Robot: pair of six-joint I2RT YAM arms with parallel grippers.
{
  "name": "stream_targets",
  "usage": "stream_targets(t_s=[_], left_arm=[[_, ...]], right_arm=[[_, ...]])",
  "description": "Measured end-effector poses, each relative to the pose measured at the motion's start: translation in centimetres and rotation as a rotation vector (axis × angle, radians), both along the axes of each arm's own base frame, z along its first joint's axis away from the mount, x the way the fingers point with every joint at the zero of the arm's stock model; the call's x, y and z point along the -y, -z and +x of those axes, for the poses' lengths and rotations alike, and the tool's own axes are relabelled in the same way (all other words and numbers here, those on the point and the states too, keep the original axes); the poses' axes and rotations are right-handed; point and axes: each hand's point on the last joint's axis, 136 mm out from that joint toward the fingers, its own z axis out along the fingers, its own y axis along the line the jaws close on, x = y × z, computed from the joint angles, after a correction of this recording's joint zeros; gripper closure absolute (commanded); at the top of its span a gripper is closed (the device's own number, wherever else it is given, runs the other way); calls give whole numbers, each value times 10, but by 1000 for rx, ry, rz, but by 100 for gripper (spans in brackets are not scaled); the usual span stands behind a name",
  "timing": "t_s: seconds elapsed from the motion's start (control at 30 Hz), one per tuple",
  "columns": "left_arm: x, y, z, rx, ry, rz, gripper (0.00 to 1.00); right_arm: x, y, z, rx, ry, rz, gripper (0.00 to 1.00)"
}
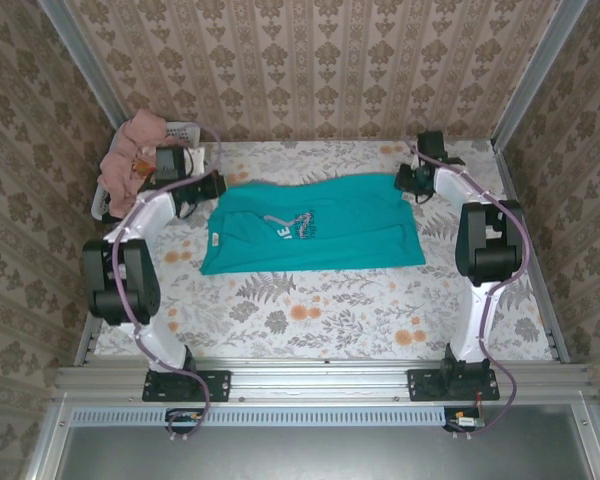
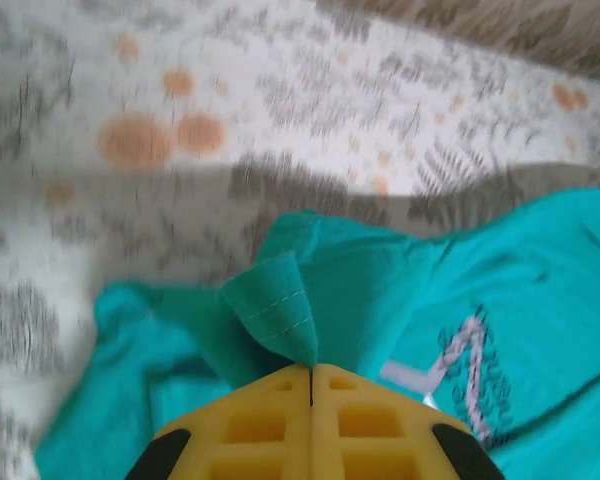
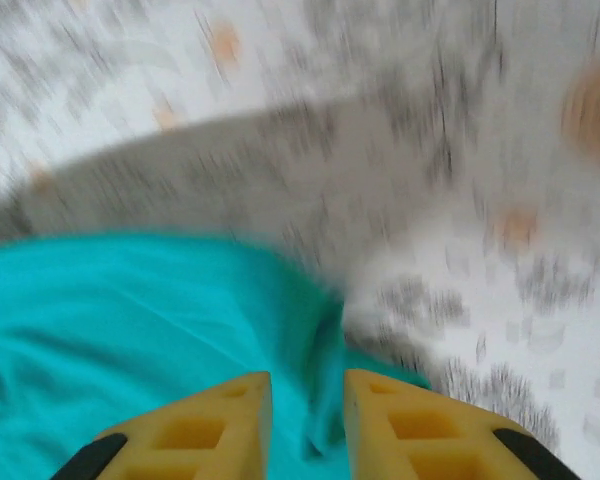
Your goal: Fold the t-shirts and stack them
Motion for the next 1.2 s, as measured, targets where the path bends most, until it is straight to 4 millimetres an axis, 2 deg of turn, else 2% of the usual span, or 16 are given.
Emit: stream_targets(t_s=[0.1,0.2,0.33,0.4,0.53,0.63,0.77,0.9,1.03,1.2], left_arm=[[-3,24,-43,-56,-12,12,100],[-5,34,-70,-78,-25,17,100],[-7,36,-79,-70,-34,16,100],[-7,41,-81,-73,-36,16,100],[-8,57,-91,-109,-42,16,100],[-8,60,-93,-119,-46,13,100],[-8,58,-89,-104,-47,11,100],[-8,59,-89,-104,-47,11,100],[-8,59,-89,-104,-49,10,100],[-8,58,-87,-102,-58,5,100]], right_arm=[[0,29,-35,-86,17,43,68],[1,34,-55,-120,42,70,67],[2,19,-60,-94,64,83,66],[4,10,-59,-77,83,95,62],[2,5,-56,-71,120,140,55],[2,-3,-35,-50,140,159,55],[5,-12,16,9,150,163,56],[3,-3,52,25,141,173,56],[3,19,63,-18,144,174,55],[-3,40,55,-87,152,199,59]])
